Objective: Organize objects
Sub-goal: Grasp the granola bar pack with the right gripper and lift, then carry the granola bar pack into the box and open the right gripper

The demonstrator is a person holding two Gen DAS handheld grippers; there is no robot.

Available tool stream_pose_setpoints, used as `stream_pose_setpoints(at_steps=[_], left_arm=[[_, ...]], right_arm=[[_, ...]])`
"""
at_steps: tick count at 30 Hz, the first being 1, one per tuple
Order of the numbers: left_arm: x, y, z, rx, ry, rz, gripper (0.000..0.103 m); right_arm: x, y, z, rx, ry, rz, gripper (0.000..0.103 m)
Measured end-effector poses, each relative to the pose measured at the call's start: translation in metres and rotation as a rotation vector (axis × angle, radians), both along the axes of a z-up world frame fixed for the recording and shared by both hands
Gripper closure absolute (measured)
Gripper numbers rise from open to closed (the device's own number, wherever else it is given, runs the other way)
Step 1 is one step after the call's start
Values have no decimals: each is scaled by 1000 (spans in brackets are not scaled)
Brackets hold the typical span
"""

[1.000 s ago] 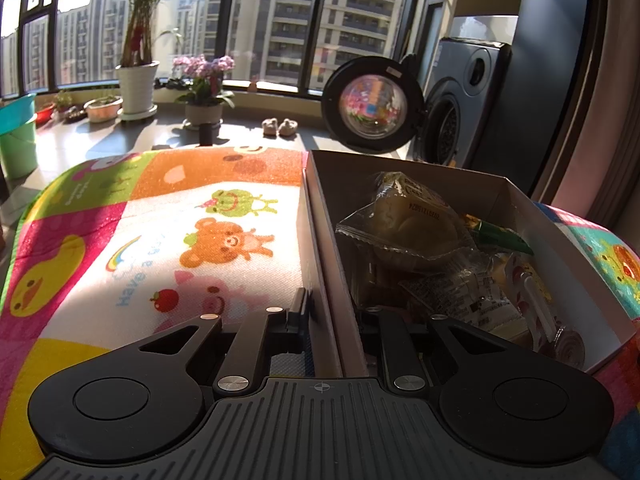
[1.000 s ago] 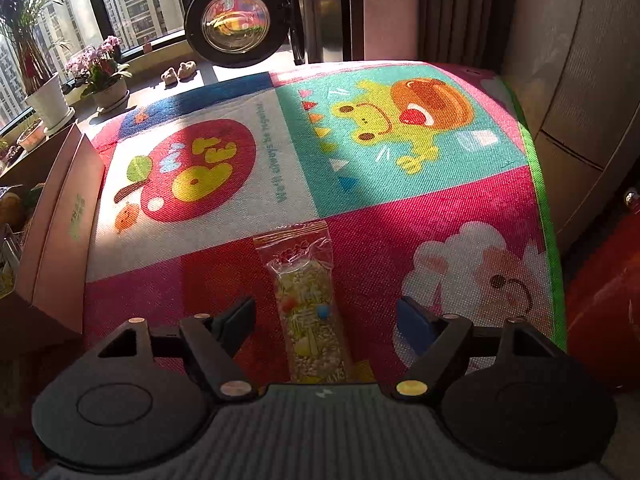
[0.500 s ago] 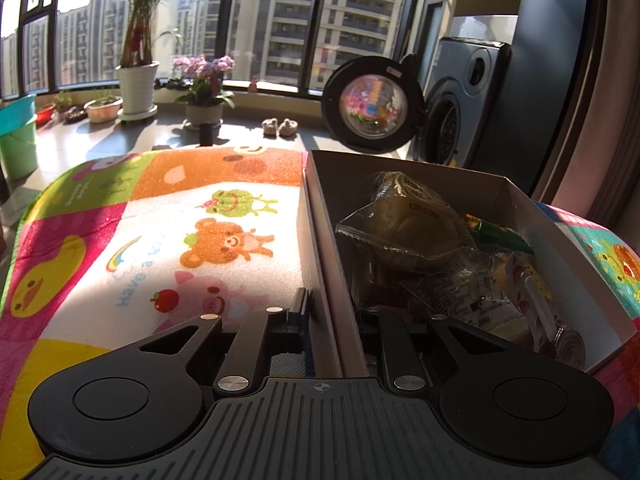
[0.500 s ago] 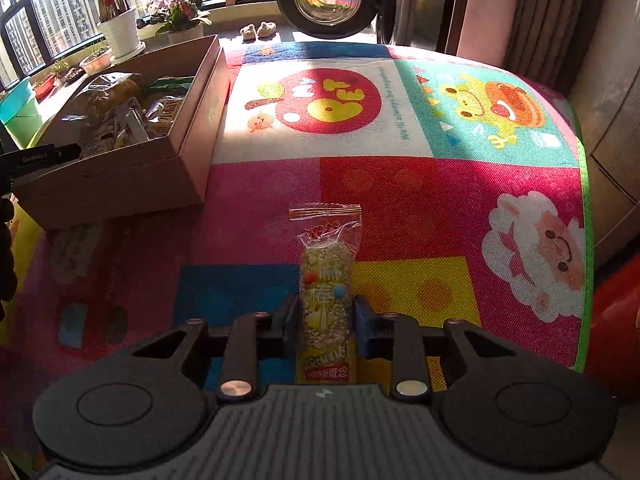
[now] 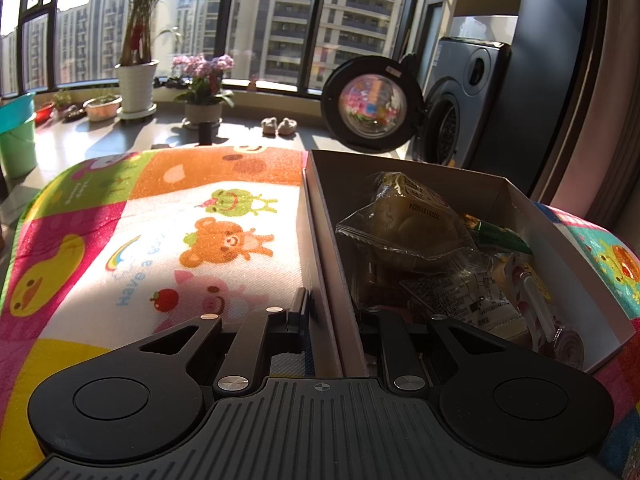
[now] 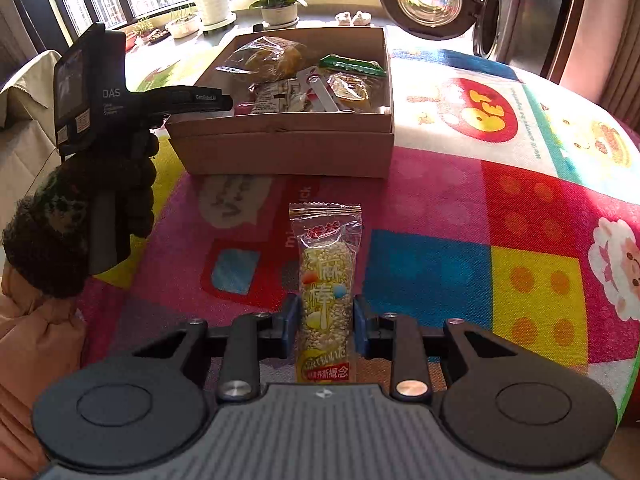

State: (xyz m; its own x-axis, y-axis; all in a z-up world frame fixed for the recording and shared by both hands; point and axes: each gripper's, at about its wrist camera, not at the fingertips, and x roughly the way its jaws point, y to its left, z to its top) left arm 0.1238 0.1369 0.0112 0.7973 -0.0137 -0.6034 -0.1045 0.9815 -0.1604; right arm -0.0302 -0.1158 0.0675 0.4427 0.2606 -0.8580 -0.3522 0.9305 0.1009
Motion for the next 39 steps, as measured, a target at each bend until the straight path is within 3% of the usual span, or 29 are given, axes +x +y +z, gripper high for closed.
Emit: stream_pose_setpoints(at_steps=[6,11,19,25,28,32,39], left_arm=[[0,0,0,1,0,0,85],[0,0,0,1,0,0,85],[0,0,0,-1,0,0,85],[0,-1,-1,-2,1,0,85],[-1,0,-1,-2,1,0,85],[0,0,-1,-2,0,0,85],[-1,-1,-2,-1,-1,1,85]], right_arm=[[3,28,19,45,-10,63,75],[25,58,48,54,-104,108,75],[111,90,63,23,-223,0,75],[158,93,50,28,-203,-88,75],[159,91,49,22,-232,-90,73],[148,79,50,1,-264,-76,61],[104,26,40,-90,-339,-81,53]])
